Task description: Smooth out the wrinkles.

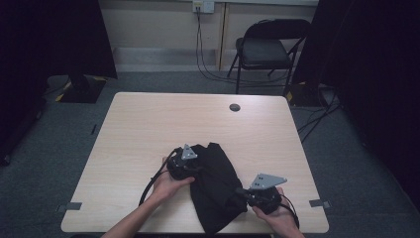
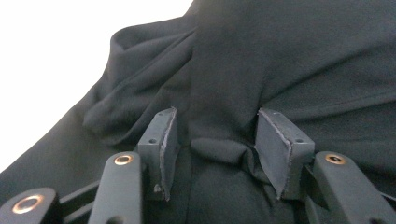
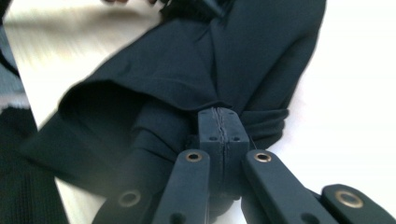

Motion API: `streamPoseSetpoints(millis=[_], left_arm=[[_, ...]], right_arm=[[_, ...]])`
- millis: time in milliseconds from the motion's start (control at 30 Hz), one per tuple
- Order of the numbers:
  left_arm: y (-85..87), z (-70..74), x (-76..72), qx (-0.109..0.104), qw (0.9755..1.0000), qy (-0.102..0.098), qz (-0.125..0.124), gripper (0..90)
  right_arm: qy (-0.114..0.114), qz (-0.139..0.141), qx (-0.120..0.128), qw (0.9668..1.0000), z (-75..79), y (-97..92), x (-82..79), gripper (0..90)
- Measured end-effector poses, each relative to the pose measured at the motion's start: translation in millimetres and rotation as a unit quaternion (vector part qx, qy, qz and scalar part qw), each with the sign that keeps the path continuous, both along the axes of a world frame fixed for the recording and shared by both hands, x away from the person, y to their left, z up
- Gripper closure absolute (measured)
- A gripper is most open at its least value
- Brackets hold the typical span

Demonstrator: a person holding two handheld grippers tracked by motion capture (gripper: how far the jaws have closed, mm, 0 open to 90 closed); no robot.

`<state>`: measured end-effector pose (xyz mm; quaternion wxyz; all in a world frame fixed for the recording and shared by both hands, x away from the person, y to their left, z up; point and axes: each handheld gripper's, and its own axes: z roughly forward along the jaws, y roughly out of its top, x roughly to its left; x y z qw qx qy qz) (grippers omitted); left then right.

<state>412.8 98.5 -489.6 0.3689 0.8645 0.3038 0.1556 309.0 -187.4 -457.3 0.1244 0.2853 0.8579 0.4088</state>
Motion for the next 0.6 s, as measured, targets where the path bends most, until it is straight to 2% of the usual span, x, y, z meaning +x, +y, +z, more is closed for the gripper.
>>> streamPoseSetpoints(millis=[67, 100, 167, 200, 267, 300, 333, 367, 433, 467, 500, 533, 600], left_arm=[[0.0, -0.9, 0.0, -0.005, 1.0000, -0.002, -0.005, 48.9], [0.7, -0.5, 1.2, -0.010, 0.9999, 0.003, -0.003, 48.9], [1.9, -0.1, 1.2, -0.013, 0.9999, 0.007, -0.001, 48.8], [2.6, 0.2, 0.8, -0.011, 0.9999, 0.003, -0.002, 48.8], [3.9, -0.1, 1.0, -0.019, 0.9998, 0.008, -0.004, 48.6], [4.2, 0.0, 1.2, -0.018, 0.9998, 0.008, -0.006, 48.5], [4.2, 0.0, 1.2, -0.018, 0.9998, 0.008, -0.006, 48.5], [4.3, 0.2, 1.1, -0.015, 0.9998, 0.004, -0.007, 48.4], [4.2, 0.0, 0.1, -0.015, 0.9998, 0.005, -0.007, 48.2], [4.5, -0.1, 0.2, -0.015, 0.9998, 0.004, -0.009, 48.2], [5.1, 0.1, 0.7, -0.013, 0.9999, 0.002, -0.010, 48.2], [5.1, 0.1, 0.7, -0.013, 0.9999, 0.002, -0.010, 48.1], [4.8, -0.1, 0.7, -0.019, 0.9998, 0.007, -0.007, 48.0]], right_arm=[[0.001, 0.002, -0.007, 1.0000, -2.4, 1.3, -1.9, 88.9], [0.005, 0.003, -0.014, 0.9999, -4.4, 3.6, -3.2, 77.8], [-0.002, -0.006, -0.002, 1.0000, 2.8, 1.8, -2.3, 63.2], [-0.010, -0.013, 0.014, 0.9998, 10.6, -1.1, -1.3, 62.5], [-0.037, -0.023, 0.046, 0.9980, 29.2, -7.0, 1.1, 62.8], [-0.045, -0.025, 0.061, 0.9968, 37.1, -7.9, 2.9, 66.8], [-0.045, -0.025, 0.061, 0.9968, 37.1, -7.9, 2.9, 66.8], [-0.052, -0.020, 0.077, 0.9955, 46.2, -1.2, 9.9, 71.1], [-0.039, -0.014, 0.080, 0.9959, 43.6, 9.9, 17.5, 76.5], [-0.042, -0.009, 0.075, 0.9963, 40.3, 16.7, 20.9, 76.7], [-0.038, -0.011, 0.073, 0.9966, 36.7, 22.8, 24.0, 74.8], [-0.024, -0.009, 0.072, 0.9971, 32.6, 28.2, 26.0, 72.4], [-0.004, 0.007, 0.052, 0.9986, 23.9, 36.9, 22.5, 67.0]])
